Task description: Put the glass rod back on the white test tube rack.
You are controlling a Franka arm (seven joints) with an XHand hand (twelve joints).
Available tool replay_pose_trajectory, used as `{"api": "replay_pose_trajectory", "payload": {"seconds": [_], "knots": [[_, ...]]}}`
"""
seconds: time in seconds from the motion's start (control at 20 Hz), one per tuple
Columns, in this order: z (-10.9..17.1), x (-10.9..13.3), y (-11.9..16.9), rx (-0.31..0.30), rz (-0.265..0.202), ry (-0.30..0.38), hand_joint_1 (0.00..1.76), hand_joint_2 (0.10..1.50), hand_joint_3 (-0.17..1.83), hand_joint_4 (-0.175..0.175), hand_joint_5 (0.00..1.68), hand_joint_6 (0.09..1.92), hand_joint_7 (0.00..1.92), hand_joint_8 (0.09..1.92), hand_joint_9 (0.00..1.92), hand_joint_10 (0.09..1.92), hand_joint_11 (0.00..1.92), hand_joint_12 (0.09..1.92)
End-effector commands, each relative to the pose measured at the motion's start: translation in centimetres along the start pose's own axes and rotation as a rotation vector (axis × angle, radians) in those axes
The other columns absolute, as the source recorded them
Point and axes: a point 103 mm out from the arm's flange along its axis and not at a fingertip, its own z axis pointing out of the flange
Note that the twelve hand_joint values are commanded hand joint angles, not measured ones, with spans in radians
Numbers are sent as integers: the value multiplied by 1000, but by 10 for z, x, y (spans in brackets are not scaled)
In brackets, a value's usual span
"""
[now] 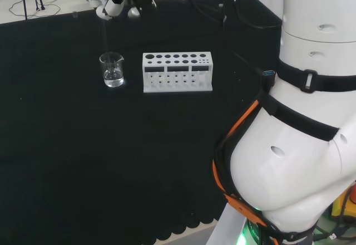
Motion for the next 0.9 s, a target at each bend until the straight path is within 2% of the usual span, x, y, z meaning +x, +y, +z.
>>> {"api": "replay_pose_trajectory", "payload": {"seconds": [0.05,0.45,0.9], "knots": [[-21,-5,-9,-23,11,-15,1321,626,765,-175,1130,716,1321,891,1678,827,1486,1048],[-30,-26,-16,-46,56,-10,1321,626,765,-175,1130,716,1321,892,1677,827,1486,1049],[-31,-49,-24,-34,103,-32,1321,625,767,-175,1130,717,1321,891,1676,828,1486,1049]]}}
